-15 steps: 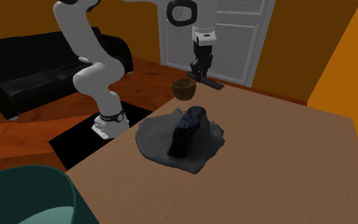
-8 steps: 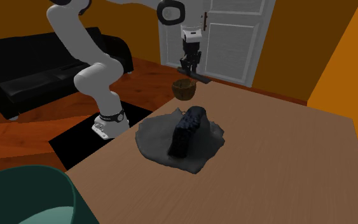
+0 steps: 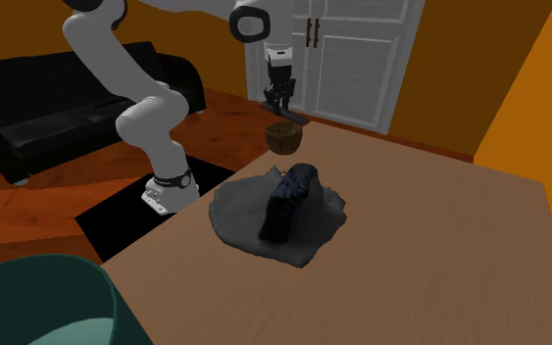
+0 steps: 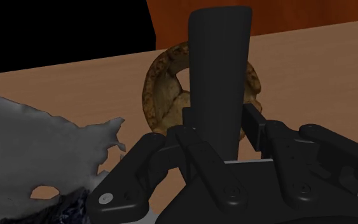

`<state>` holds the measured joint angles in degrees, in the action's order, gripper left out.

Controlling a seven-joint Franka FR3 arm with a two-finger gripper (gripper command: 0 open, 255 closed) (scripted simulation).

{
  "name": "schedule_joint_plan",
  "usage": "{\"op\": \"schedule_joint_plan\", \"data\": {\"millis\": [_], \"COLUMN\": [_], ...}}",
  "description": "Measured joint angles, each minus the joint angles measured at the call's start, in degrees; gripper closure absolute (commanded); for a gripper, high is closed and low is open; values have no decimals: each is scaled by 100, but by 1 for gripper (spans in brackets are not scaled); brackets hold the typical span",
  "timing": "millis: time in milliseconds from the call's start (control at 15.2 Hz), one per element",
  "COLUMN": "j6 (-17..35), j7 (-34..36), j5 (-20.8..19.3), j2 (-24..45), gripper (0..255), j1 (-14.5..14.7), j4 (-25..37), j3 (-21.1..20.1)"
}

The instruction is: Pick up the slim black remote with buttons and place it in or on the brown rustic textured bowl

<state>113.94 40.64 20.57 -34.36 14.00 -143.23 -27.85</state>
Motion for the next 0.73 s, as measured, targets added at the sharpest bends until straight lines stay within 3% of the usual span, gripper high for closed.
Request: {"op": "schedule_joint_plan", "data": {"millis": [726], "j6": [787], "j7": [-44], "j5": [143], "j2": [245], "gripper": [255], "j1": [30], "j4": [-529], "j3": [-210]}}
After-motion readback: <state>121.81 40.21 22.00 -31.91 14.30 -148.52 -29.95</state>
